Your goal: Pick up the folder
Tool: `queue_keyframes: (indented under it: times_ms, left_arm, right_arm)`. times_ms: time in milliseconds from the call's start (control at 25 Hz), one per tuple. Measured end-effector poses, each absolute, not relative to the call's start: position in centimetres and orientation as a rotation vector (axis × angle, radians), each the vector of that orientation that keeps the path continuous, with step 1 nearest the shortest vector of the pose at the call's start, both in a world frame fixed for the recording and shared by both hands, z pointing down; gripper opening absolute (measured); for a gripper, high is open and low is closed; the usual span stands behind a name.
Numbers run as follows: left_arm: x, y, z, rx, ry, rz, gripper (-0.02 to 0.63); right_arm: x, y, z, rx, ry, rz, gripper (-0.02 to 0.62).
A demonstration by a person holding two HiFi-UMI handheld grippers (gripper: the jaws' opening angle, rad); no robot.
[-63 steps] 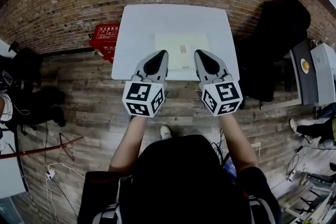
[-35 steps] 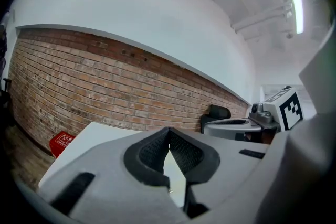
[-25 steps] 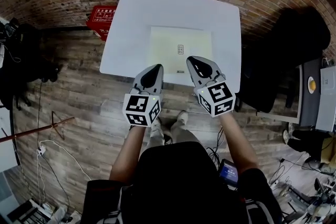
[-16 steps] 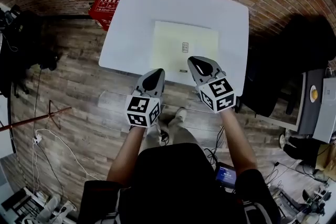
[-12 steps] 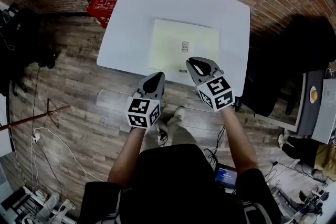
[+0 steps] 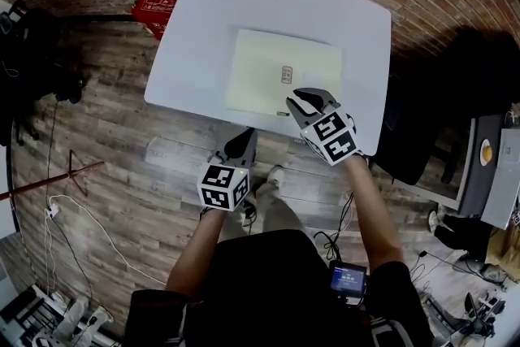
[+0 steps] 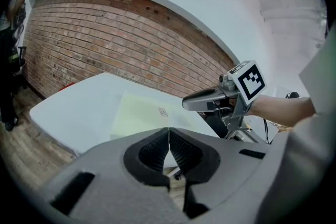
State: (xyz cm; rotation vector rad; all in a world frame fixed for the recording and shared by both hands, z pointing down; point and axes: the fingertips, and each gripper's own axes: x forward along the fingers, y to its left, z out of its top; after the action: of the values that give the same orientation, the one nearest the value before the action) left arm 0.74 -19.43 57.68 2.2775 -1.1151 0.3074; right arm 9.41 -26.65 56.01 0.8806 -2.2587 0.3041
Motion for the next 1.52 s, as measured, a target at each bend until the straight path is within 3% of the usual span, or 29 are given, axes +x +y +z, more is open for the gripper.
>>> queue_keyframes:
  times_ms: [400, 640, 1520]
  left_arm:
    - [1.3, -17.9, 59.8, 2.237, -1.083, 0.314, 0.019]
    - [1.5, -17.2, 60.9, 2.212, -1.082, 0.316, 0.020]
    - [1.5, -15.4, 64.0, 2.103, -0.996, 0.308, 0.020]
  right_arm:
    - [9.9, -27.4, 59.5, 0.769, -2.176, 0.303, 0.235]
    - [10.4, -28.3, 61.0, 0.778, -2.117, 0.296, 0.296]
    - [11.7, -29.2, 64.7, 0.757, -2.049, 0.464, 0.308]
